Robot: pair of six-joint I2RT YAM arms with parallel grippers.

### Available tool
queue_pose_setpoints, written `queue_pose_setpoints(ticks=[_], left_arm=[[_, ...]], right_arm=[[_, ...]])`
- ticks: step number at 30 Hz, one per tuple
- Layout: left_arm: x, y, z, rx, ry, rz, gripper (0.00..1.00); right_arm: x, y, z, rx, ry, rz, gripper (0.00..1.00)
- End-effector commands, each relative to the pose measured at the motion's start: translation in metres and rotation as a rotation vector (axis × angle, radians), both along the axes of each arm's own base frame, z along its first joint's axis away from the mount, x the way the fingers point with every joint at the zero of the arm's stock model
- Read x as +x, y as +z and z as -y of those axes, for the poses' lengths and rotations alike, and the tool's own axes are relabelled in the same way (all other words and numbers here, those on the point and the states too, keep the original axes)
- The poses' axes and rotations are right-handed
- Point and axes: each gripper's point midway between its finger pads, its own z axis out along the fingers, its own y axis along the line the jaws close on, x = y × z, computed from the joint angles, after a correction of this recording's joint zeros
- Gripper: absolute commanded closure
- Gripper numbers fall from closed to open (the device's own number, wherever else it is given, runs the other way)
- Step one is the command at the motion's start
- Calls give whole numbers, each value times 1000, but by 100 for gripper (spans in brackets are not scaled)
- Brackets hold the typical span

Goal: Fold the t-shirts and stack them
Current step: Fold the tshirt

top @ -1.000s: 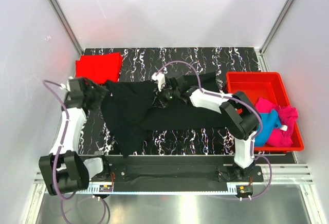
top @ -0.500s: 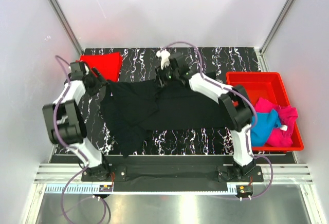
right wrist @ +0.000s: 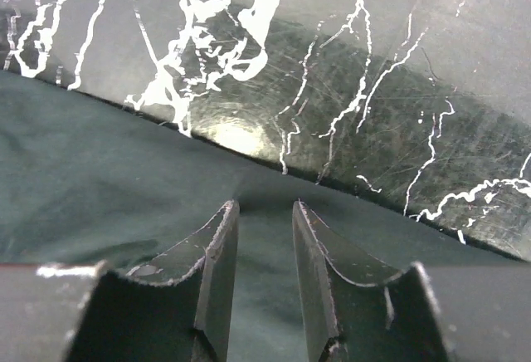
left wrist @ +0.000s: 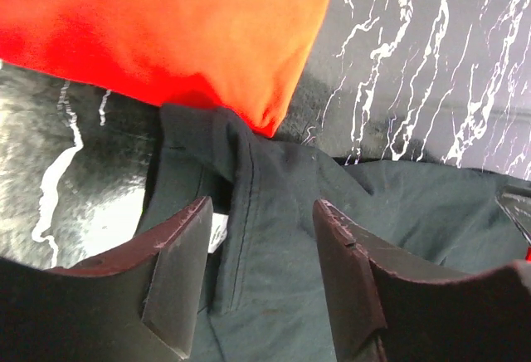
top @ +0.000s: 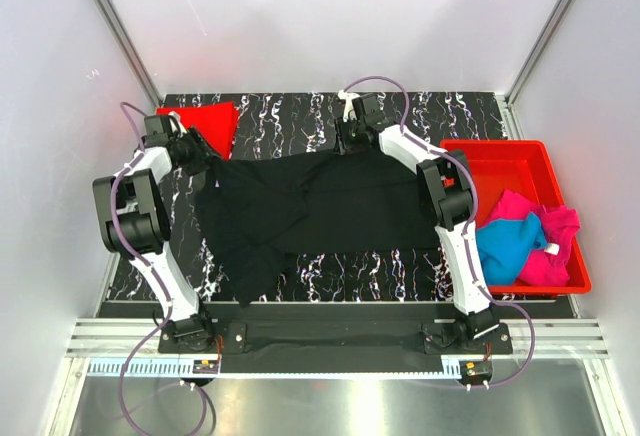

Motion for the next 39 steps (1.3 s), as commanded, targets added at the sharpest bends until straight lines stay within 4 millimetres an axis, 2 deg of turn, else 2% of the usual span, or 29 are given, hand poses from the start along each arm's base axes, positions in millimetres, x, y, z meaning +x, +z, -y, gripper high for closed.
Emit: queue_pose_setpoints(ticks=[1,9,12,13,14,16,18,19,25,26,27,30,37,39], left_arm=[[20,21,6,-23,-45,92,44],[23,10,5,-29,-33,58,41],[22,11,6,-39,-27,55,53],[22,12,6,-39,-23,57,60],[20,10,5,-43,-14,47,72],[17,12,5,-39,-6,50,82],[16,13,5,-42,1,47,98],[15,14,4,-40,7,44,100],[-2,5,0,-83,91,17,100],[-2,11,-1,-88,108,39,100],[-9,5,-1,-94,120,23,100],[-13,3,-1,-91,126,23,100],[-25,-28,-9,-78,197,-130,100],[-31,-33,-12,-79,236,-170,93]], right_arm=[[7,13,-11,11,16,27,61],[9,-15,-1,0,-18,-34,61],[13,-24,10,-1,-56,-64,62],[15,-22,12,5,-66,-65,63],[20,-22,19,5,-88,-64,63],[22,-25,26,2,-114,-81,64],[23,-24,31,9,-127,-92,64],[22,-24,31,12,-127,-95,65],[19,-22,28,48,-138,-108,65],[18,-22,27,54,-140,-115,65],[18,-22,27,60,-141,-114,65],[17,-20,26,68,-141,-114,65],[18,-20,25,76,-146,-110,65],[18,-19,23,85,-146,-112,65]])
